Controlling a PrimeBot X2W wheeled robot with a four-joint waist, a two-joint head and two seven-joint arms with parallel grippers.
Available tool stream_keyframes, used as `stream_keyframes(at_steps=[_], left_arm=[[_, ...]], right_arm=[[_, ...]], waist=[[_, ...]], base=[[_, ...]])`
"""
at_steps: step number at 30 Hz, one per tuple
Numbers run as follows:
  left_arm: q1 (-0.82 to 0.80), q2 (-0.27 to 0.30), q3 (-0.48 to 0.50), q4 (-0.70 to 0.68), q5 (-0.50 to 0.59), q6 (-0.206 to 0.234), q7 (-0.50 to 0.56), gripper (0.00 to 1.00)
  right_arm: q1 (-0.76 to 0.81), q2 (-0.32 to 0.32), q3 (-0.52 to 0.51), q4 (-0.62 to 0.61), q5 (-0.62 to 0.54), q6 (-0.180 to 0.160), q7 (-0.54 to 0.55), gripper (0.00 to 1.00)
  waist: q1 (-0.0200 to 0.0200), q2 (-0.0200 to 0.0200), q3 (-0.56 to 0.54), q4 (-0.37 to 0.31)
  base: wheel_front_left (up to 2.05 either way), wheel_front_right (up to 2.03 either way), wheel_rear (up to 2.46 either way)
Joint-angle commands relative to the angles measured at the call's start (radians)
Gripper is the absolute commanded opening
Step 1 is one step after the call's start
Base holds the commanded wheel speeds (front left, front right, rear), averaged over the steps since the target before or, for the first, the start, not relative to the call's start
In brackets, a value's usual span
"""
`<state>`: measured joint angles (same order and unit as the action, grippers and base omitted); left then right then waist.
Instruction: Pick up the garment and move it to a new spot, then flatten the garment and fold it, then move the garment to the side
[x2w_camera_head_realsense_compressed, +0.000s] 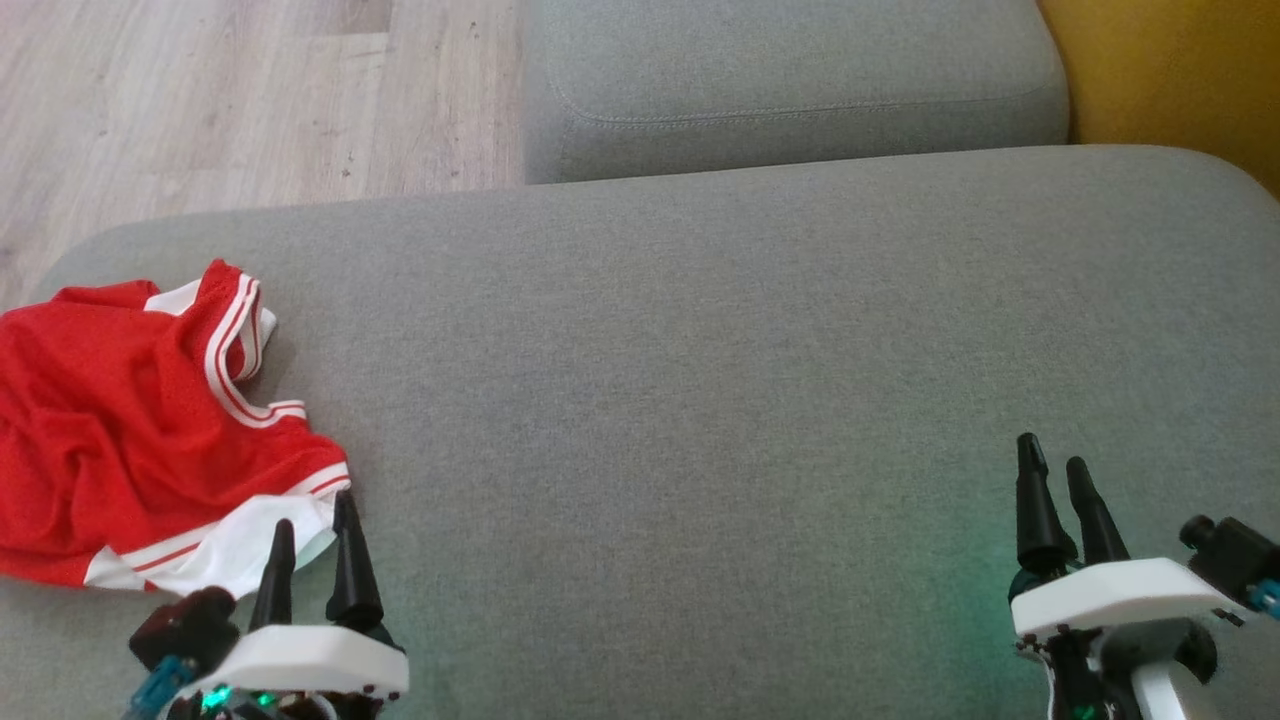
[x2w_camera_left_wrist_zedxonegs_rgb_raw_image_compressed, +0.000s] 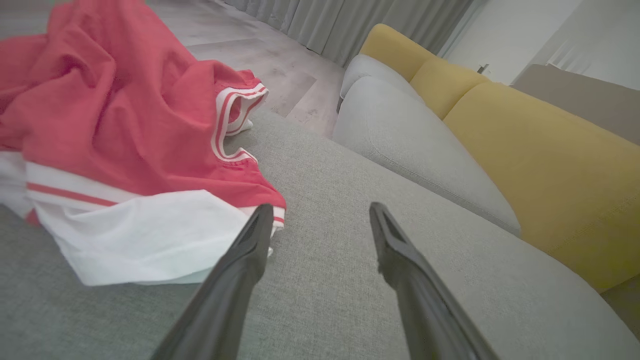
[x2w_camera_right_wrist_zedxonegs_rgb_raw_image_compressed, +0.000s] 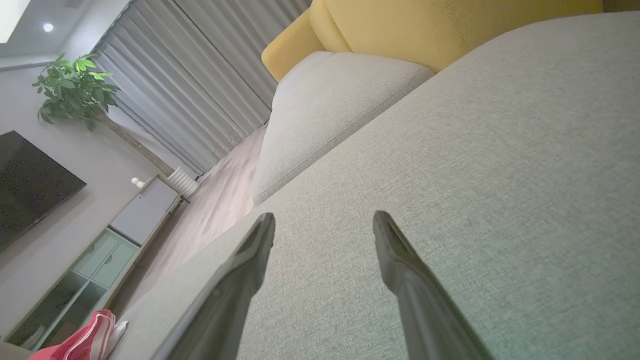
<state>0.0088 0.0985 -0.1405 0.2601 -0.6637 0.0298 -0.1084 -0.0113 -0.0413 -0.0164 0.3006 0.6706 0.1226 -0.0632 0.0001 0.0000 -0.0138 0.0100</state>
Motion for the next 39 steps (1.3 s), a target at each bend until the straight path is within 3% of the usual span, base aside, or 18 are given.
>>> stream_keyframes(at_steps=[1,39], left_arm=[[-0.028,0.021,0.005,-0.035,0.047,0.009,-0.019,1.0],[-0.029,0.034,-0.063,0.013,0.376,0.064,-0.114,1.0]], right_arm=[[-0.055,-0.007,0.019,-0.039,-0.045,0.005,-0.014,1.0],[-0.059,-0.008,0.064,-0.054,-0.484,0.007,-0.06,1.0]], waist=[[-0.0001,0.0,0.0,0.003],[-0.0001,0.0,-0.019,0.001]], base=[[0.0,0.0,0.0],[0.0,0.0,0.0]])
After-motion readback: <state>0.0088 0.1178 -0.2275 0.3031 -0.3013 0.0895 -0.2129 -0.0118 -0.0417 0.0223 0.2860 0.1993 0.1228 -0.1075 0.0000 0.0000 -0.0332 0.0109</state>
